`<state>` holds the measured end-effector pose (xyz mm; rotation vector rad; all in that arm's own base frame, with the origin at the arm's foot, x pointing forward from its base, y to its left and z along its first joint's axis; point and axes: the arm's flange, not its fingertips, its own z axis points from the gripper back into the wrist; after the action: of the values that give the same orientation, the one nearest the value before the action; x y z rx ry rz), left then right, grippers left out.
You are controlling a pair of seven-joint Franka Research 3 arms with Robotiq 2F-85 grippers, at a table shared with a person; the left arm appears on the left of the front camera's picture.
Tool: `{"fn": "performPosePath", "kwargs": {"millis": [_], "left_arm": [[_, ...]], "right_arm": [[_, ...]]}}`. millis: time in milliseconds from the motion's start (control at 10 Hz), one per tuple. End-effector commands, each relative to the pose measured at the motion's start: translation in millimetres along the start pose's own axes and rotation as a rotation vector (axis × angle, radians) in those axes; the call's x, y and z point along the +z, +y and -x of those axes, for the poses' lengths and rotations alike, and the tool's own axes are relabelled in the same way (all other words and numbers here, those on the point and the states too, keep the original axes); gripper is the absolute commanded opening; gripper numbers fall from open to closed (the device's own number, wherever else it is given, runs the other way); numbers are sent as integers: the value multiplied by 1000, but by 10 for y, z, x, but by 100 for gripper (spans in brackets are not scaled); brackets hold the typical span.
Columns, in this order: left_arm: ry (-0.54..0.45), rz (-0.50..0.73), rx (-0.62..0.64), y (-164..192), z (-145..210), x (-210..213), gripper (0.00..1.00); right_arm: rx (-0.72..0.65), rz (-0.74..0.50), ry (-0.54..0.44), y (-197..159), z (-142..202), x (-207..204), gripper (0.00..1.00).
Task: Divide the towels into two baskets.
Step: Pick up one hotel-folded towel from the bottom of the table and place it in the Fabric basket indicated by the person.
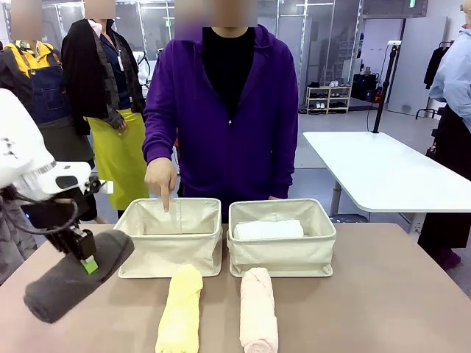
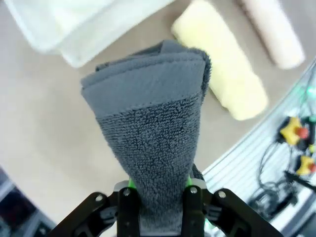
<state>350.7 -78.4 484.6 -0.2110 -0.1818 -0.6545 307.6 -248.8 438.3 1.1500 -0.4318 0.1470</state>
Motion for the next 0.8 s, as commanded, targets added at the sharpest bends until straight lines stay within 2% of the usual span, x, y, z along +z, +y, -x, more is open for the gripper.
{"fn": "performPosePath", "kwargs": {"millis": [0,200,300,400,600,700], "left_arm": [[-99,13,-312,-222,96,299,26],[-82,51,-433,-297,84,388,26],[-116,90,-405,-322,100,409,26],[-93,22,-376,-375,28,404,26],[-93,22,-376,-375,28,404,26],[-105,53,-404,-390,31,400,33]], "right_arm": [[9,6,11,41,24,13,100],[9,6,11,41,24,13,100],[9,6,11,41,24,13,100],[9,6,11,41,24,13,100],[9,6,11,41,24,13,100],[9,6,11,41,24,13,100]]}}
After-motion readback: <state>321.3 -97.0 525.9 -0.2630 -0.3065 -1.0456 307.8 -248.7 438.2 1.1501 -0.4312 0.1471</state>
